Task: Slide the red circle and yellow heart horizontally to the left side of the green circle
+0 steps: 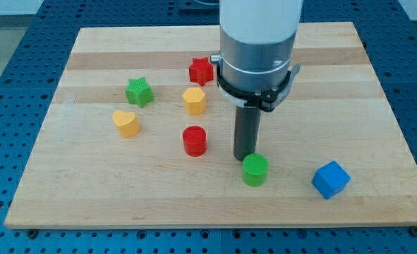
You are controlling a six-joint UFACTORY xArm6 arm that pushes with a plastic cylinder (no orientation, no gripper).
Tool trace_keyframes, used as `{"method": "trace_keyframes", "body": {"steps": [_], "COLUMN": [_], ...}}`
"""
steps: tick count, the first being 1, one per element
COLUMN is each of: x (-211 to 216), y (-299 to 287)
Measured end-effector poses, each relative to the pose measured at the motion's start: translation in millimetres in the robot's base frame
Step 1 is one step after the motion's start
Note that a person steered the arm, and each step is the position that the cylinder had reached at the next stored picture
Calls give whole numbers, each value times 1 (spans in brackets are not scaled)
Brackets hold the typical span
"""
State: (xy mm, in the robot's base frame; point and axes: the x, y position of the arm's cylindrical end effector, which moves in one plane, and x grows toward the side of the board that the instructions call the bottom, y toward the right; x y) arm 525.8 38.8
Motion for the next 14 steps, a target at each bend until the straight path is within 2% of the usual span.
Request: {"method": "trace_keyframes", "body": {"steps": [2, 3, 4, 5, 6, 7, 9, 10, 12, 13, 14], "x": [2, -45, -51, -67, -70, -57, -3, -1, -102, -128, -131], "y": [-7, -7, -10, -61, -78, -78, -78, -78, -102, -154, -161]}}
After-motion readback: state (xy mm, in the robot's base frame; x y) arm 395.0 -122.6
